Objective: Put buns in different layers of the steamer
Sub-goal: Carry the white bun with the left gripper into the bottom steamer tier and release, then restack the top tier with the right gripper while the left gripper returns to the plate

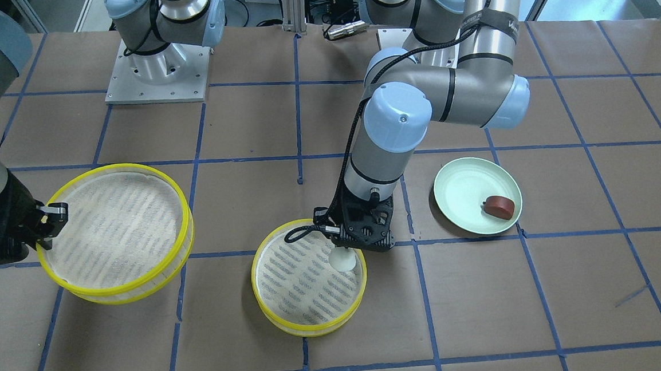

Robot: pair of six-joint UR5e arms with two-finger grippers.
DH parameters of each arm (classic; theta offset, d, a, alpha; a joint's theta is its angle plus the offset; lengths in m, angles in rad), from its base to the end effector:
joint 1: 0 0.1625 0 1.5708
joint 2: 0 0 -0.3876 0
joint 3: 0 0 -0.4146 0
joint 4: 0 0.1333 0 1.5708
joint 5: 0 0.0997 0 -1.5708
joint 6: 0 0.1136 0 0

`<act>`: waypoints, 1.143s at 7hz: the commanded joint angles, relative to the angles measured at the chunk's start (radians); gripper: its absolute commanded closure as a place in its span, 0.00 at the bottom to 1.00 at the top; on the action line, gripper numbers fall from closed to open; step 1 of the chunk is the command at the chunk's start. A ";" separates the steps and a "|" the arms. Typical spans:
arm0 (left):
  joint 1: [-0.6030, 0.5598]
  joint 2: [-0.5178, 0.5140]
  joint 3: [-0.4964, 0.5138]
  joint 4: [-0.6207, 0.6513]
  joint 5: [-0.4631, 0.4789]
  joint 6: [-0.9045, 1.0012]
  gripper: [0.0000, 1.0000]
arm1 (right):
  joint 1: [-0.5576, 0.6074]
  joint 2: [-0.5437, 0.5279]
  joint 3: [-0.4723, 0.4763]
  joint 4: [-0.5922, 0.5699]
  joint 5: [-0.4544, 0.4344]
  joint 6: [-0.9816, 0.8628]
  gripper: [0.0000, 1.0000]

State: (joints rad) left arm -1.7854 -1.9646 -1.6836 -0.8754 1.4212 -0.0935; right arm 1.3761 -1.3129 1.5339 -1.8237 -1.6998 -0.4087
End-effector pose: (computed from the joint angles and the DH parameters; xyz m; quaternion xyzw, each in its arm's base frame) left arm -0.2810 -0.5838 0.2276 -0.0671 -0.9905 0.0815 0.0879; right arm -0.0009 -0.6181 0.3370 0.1055 -0.9922 -0.0040 0.0663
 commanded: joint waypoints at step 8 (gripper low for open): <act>0.385 0.139 -0.302 -0.016 0.156 0.503 0.00 | 0.220 0.032 -0.044 0.003 0.091 0.458 0.95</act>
State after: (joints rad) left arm -1.5239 -1.8743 -1.8802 -0.8913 1.5733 0.2712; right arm 1.5076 -1.3056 1.5115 -1.8187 -1.6183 -0.1086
